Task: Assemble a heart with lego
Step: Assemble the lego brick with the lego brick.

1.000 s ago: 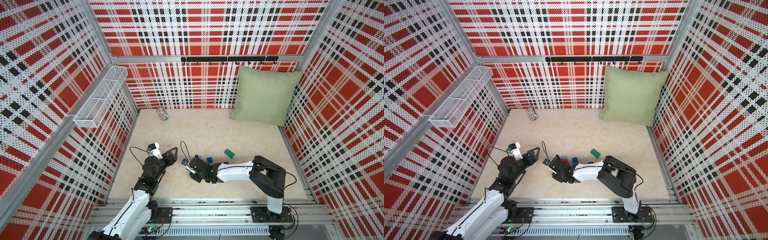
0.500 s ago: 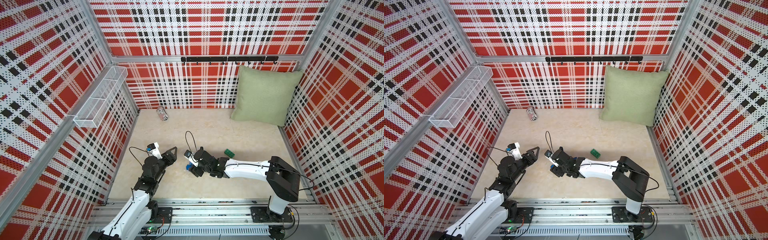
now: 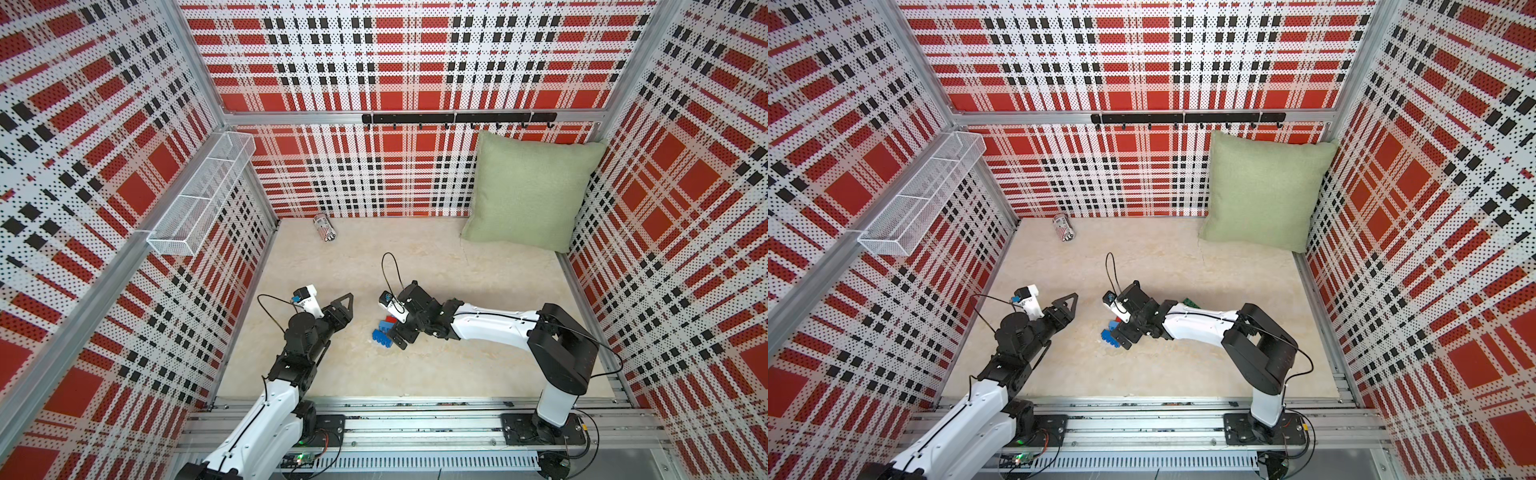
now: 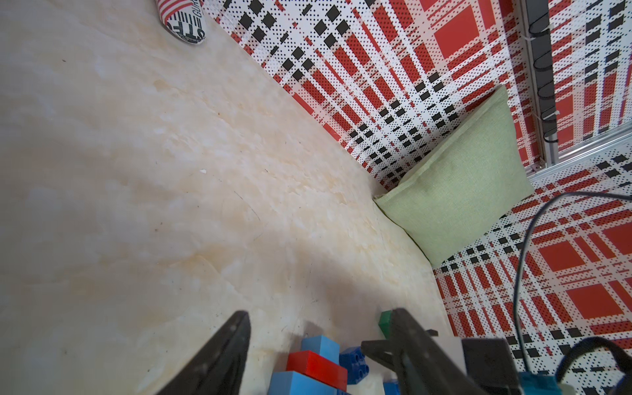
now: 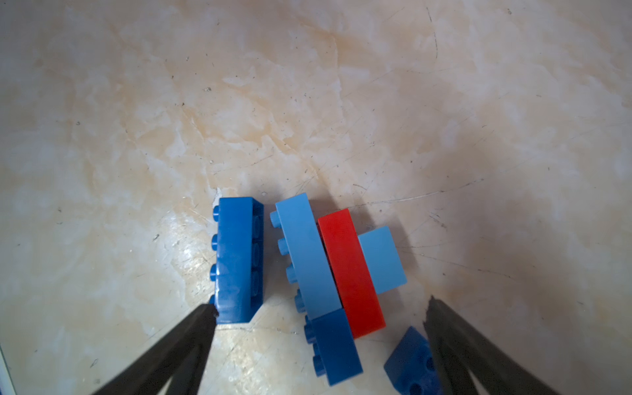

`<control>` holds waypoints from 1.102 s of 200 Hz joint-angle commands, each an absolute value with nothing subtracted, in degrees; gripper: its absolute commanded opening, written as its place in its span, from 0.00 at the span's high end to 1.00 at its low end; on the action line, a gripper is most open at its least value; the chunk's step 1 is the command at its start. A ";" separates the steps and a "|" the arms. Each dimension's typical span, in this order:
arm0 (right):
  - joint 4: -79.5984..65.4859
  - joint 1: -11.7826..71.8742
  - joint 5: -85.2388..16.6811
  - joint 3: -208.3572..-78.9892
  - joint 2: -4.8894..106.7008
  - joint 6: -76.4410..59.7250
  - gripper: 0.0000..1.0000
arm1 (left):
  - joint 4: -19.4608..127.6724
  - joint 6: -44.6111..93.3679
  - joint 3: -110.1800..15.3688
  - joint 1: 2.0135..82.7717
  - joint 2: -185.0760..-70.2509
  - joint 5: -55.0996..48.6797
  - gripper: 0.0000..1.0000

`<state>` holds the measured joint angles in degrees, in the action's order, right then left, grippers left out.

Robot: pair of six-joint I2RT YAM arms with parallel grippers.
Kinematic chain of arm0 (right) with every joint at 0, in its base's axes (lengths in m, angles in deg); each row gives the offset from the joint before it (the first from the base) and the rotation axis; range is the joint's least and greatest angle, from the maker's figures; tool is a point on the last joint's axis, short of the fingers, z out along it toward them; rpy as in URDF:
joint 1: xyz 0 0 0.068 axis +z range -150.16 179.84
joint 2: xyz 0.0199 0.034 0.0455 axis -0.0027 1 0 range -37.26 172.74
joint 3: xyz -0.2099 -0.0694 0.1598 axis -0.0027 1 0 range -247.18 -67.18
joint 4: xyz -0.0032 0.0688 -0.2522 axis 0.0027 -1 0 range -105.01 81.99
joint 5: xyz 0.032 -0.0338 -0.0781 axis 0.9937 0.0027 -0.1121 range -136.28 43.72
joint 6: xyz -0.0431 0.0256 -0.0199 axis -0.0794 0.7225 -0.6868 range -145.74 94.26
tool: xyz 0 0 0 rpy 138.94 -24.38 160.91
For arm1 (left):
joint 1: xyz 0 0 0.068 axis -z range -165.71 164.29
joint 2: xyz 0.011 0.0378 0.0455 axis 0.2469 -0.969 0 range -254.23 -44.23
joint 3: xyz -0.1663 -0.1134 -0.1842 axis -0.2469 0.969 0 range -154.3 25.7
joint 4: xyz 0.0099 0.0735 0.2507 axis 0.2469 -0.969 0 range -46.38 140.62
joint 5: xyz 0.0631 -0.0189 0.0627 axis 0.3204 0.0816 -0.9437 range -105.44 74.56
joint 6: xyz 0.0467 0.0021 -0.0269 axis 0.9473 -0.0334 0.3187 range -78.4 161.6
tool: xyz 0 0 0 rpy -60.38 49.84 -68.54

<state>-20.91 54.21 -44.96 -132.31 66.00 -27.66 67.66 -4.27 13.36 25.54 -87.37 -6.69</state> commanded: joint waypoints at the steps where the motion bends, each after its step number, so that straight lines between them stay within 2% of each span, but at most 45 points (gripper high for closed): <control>1: -22.13 54.91 -44.40 -133.71 67.76 -28.28 0.00 | 68.56 -4.09 13.82 24.94 -87.54 -6.65 0.31; 51: -22.32 58.42 -51.64 -135.55 70.70 -27.78 0.00 | 69.26 -3.51 13.75 24.93 -89.33 -5.84 0.31; 104: -21.92 58.51 -57.46 -134.99 71.60 -28.51 0.00 | 68.99 -3.14 13.92 24.82 -89.36 -5.78 0.31; 220: -21.02 55.36 -53.41 -138.37 73.39 -31.21 0.00 | 69.09 -3.05 13.97 24.27 -88.97 -5.68 0.31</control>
<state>-21.81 56.44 -55.21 -137.57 72.76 -30.91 67.88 -4.20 13.36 25.12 -89.27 -6.23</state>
